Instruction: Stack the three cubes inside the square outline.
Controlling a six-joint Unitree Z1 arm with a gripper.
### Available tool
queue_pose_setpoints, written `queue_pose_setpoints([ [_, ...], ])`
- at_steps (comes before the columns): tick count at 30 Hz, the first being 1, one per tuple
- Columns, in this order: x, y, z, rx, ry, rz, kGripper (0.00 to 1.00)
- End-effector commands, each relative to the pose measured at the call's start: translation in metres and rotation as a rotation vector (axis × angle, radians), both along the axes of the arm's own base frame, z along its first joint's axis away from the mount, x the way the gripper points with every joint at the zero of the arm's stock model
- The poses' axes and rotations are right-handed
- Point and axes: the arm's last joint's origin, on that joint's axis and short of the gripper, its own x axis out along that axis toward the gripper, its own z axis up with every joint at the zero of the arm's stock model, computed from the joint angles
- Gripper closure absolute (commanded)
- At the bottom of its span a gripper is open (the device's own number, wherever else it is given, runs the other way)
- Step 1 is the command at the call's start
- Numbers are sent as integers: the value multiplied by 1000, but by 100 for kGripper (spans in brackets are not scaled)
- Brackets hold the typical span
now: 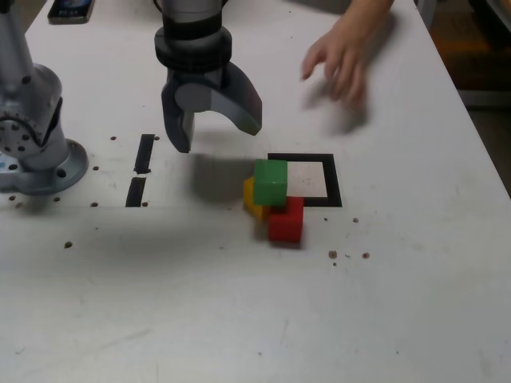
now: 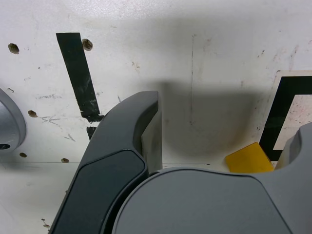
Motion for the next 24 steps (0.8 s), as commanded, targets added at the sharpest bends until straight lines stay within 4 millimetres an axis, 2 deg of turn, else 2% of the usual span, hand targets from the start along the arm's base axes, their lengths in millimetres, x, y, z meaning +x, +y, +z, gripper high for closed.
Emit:
queue_pose_setpoints([
  [1, -1, 0, 1, 0, -7, 3, 6],
  [14, -3, 0, 1, 3, -11, 8, 6],
  [24, 3, 2, 12, 45, -56, 4, 5],
])
